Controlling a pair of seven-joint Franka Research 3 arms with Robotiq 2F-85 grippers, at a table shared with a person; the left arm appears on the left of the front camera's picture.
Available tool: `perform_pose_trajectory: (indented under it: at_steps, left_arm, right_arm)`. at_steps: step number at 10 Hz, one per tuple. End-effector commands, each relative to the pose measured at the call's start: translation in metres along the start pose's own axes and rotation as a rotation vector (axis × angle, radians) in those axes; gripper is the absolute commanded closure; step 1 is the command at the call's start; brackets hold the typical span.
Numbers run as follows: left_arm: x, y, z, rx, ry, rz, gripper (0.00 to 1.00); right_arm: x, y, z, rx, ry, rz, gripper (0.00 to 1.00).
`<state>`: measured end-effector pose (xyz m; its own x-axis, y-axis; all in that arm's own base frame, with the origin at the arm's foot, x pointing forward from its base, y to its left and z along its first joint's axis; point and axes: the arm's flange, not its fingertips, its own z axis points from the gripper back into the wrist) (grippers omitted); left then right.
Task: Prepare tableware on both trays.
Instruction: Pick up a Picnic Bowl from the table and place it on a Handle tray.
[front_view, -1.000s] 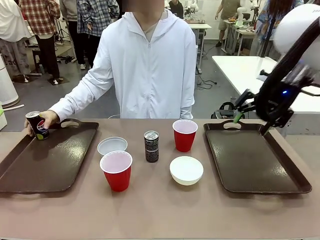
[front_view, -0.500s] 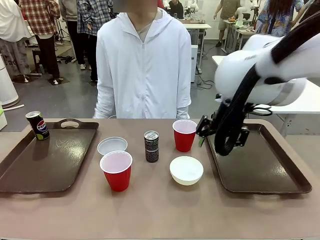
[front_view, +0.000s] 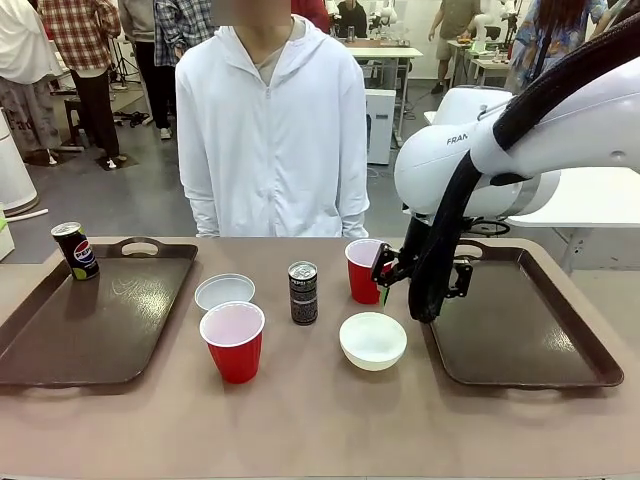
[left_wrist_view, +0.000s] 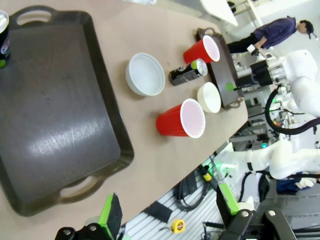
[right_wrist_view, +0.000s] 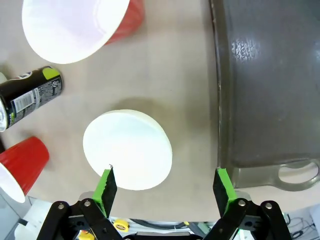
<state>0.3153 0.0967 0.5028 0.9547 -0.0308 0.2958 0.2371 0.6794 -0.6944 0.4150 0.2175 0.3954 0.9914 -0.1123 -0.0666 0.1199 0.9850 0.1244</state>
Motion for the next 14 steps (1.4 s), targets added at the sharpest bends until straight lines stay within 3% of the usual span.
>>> perform_pose_trajectory:
  at_steps: [1, 6, 7, 8, 9, 10, 12, 13, 14]
  left_arm:
    - [0.001, -0.001, 0.0, -0.01, -0.009, 0.003, 0.0]
    - [0.001, -0.001, 0.0, -0.01, -0.009, 0.003, 0.0]
    - [0.001, -0.001, 0.0, -0.01, -0.009, 0.003, 0.0]
    - [0.001, -0.001, 0.0, -0.01, -0.009, 0.003, 0.0]
    - [0.001, -0.001, 0.0, -0.01, -0.009, 0.003, 0.0]
    - [0.001, -0.001, 0.0, -0.01, -0.009, 0.003, 0.0]
    - [0.001, -0.001, 0.0, -0.01, -0.009, 0.003, 0.0]
    - [0.001, -0.001, 0.0, -0.01, -0.009, 0.003, 0.0]
    - [0.001, -0.001, 0.0, -0.01, -0.009, 0.003, 0.0]
  right_arm:
    - [-0.004, 0.008, -0.015, -0.062, -0.008, -0.001, 0.0]
    - [0.002, 0.023, -0.071, -0.15, 0.081, 0.048, 0.0]
    - [0.004, 0.023, -0.077, -0.146, 0.097, 0.077, 0.04]
    - [0.005, 0.023, -0.076, -0.144, 0.1, 0.077, 0.57]
    - [0.003, 0.024, -0.074, -0.136, 0.089, 0.079, 0.62]
    - [0.005, 0.022, -0.072, -0.137, 0.081, 0.077, 1.0]
    - [0.004, 0.022, -0.069, -0.126, 0.079, 0.072, 1.0]
    - [0.005, 0.02, -0.067, -0.123, 0.074, 0.071, 0.83]
    - [0.004, 0.02, -0.066, -0.121, 0.076, 0.068, 0.94]
